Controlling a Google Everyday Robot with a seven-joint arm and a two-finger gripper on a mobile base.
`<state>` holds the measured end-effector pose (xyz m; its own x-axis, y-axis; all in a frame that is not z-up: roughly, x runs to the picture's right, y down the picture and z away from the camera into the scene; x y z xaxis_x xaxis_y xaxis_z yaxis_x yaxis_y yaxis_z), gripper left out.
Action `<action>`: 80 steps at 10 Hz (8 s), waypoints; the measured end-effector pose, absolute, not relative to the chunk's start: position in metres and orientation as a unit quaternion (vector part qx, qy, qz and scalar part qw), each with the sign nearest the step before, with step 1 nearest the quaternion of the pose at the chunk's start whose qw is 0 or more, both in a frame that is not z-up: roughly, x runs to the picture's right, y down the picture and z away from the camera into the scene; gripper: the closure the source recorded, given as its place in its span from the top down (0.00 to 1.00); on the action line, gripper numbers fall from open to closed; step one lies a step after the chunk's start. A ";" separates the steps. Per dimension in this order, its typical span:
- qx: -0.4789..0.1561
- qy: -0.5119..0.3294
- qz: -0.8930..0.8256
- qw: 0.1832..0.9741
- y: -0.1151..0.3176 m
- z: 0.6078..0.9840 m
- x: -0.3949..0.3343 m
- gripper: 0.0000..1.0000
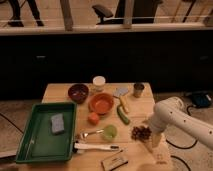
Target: Place grapes in red bowl
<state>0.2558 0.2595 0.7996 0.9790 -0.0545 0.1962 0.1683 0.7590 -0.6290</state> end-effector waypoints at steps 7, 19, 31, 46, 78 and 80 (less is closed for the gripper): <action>-0.347 -0.088 -0.057 0.932 0.259 0.807 0.257 0.80; -0.354 -0.090 -0.050 0.930 0.260 0.813 0.263 0.18; -0.307 -0.081 -0.058 0.947 0.186 0.755 0.258 0.00; -0.235 -0.088 -0.094 0.964 0.101 0.728 0.211 0.00; -0.185 -0.125 -0.182 0.958 0.029 0.777 0.130 0.00; -0.185 -0.127 -0.189 0.956 0.027 0.779 0.128 0.00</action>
